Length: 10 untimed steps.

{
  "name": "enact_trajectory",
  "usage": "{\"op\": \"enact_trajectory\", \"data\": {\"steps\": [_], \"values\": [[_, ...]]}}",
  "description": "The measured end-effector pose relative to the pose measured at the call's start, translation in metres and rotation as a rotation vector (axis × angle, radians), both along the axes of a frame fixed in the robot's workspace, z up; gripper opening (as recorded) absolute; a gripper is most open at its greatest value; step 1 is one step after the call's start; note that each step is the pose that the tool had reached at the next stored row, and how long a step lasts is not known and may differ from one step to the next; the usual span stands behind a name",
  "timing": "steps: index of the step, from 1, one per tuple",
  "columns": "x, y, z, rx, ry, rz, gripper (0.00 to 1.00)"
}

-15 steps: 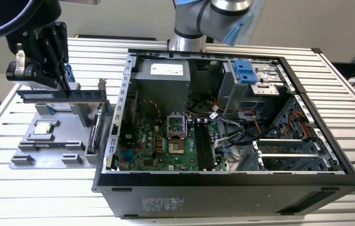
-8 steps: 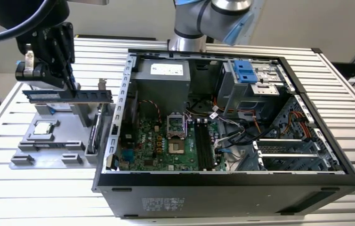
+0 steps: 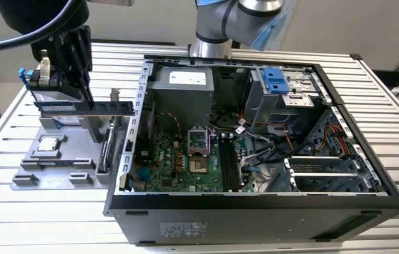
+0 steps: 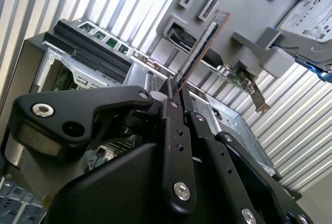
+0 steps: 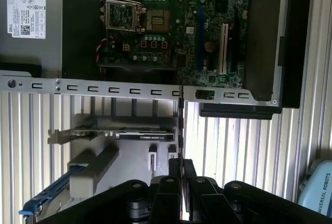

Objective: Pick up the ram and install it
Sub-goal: 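Pick up the ram and move it above insertion slot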

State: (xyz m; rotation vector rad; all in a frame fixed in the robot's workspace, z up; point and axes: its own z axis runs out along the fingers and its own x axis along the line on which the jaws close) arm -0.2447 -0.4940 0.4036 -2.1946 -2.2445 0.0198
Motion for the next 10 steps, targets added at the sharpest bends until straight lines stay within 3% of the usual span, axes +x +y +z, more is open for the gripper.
{"op": "enact_trajectory", "data": {"steps": [10], "values": [[0.0149, 0.0, 0.0, 0.0, 0.0, 0.0, 0.0]]}}
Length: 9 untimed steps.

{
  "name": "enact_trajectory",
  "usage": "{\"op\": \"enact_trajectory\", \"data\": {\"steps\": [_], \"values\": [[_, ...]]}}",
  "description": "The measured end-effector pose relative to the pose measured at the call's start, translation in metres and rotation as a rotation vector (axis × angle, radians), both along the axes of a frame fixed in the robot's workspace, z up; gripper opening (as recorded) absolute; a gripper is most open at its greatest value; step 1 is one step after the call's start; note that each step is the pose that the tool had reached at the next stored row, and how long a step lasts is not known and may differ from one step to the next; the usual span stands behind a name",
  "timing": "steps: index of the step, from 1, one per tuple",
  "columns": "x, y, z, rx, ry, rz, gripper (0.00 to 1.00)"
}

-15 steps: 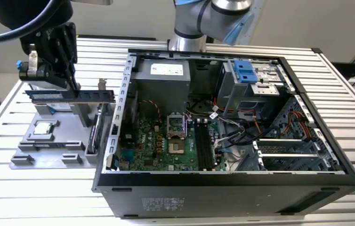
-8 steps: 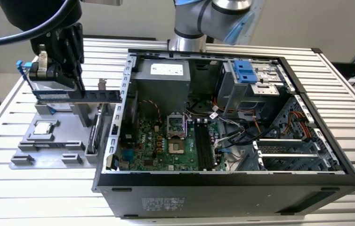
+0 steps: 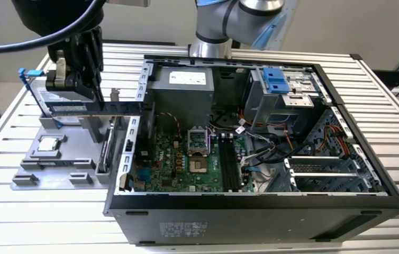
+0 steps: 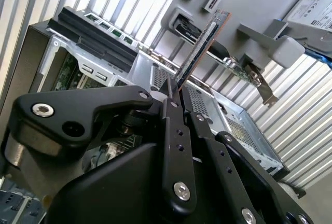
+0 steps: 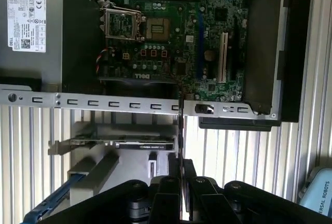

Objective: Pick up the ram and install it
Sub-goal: 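Pick up the ram and move it above insertion slot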

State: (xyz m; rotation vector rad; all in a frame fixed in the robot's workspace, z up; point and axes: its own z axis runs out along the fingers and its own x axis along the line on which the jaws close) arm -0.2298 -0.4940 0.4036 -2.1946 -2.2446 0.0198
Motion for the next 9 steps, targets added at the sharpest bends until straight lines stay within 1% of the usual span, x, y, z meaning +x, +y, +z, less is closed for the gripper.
{"op": "enact_trajectory", "data": {"steps": [9], "values": [[0.013, 0.0, 0.0, -0.0001, 0.0001, 0.0, 0.0]]}}
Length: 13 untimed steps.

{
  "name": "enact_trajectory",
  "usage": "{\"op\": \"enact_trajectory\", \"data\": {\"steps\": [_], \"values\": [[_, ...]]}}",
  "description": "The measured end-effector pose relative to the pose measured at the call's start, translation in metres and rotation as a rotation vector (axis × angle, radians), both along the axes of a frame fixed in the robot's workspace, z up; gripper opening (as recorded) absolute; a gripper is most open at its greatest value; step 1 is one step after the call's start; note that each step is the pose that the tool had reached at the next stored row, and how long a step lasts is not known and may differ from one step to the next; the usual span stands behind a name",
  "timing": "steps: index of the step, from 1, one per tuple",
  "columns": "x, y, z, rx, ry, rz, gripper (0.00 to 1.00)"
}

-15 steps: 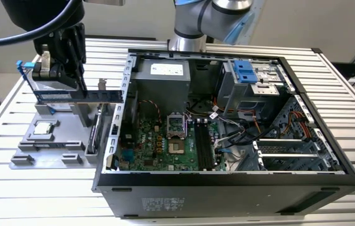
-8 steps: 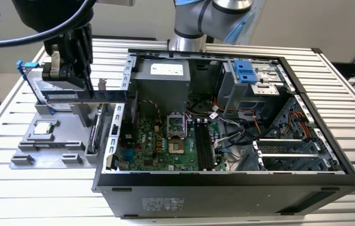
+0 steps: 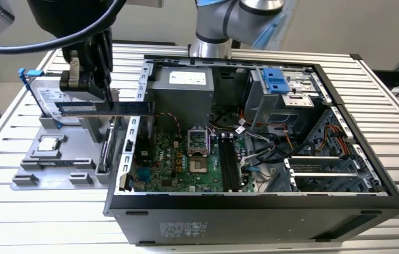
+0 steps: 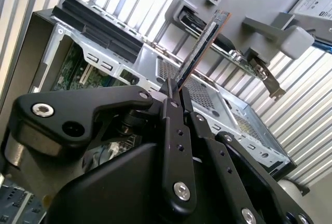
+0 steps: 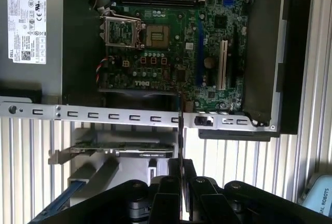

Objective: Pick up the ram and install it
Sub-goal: 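Pick up the ram and move it above insertion slot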

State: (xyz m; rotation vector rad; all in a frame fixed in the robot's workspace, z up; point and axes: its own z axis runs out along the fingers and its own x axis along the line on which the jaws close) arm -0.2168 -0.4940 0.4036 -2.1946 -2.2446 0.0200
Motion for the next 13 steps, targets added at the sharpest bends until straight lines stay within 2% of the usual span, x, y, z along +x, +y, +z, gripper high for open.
{"op": "enact_trajectory", "data": {"steps": [13], "values": [[0.0186, 0.0, -0.0001, 0.0001, -0.0001, 0.0, 0.0]]}}
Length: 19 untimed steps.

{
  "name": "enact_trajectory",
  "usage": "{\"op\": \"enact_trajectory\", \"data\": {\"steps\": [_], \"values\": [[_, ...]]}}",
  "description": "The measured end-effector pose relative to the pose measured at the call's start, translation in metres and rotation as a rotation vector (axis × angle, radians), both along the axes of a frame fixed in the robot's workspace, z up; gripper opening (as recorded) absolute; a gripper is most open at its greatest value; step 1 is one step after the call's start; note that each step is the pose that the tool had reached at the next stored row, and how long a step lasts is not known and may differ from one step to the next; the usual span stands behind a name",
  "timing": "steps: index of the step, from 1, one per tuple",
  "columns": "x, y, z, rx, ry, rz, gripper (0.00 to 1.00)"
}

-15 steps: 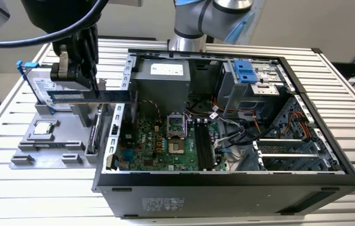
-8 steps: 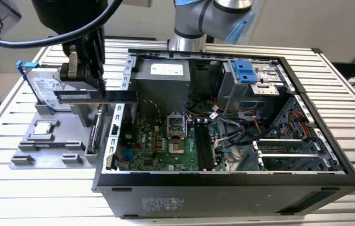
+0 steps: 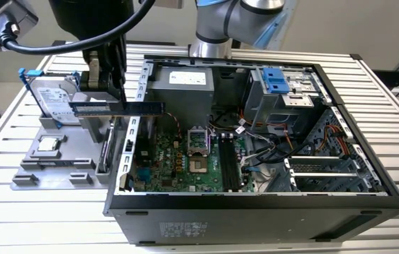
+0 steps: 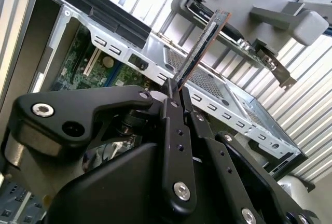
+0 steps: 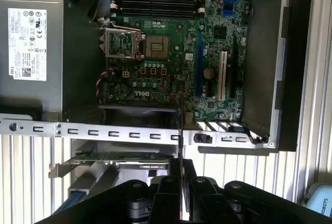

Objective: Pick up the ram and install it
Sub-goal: 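Pick up the ram and move it above insertion slot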

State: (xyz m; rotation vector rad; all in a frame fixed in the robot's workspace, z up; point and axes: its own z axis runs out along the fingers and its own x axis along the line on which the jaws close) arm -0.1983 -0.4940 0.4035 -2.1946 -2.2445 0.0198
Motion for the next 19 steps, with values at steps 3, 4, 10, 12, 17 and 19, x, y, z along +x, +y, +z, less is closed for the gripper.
{"op": "enact_trajectory", "data": {"steps": [3, 4, 10, 12, 17, 19], "values": [[0.0043, 0.0, 0.0, 0.0, 0.0, 0.0, 0.0], [0.0057, 0.0, 0.0, 0.0, 0.0, 0.0, 0.0], [0.0147, 0.0, 0.0, 0.0, 0.0, 0.0, 0.0], [0.0178, 0.0, 0.0, 0.0, 0.0, 0.0, 0.0], [0.0256, 0.0, 0.0, 0.0, 0.0, 0.0, 0.0], [0.0287, 0.0, 0.0, 0.0, 0.0, 0.0, 0.0]]}}
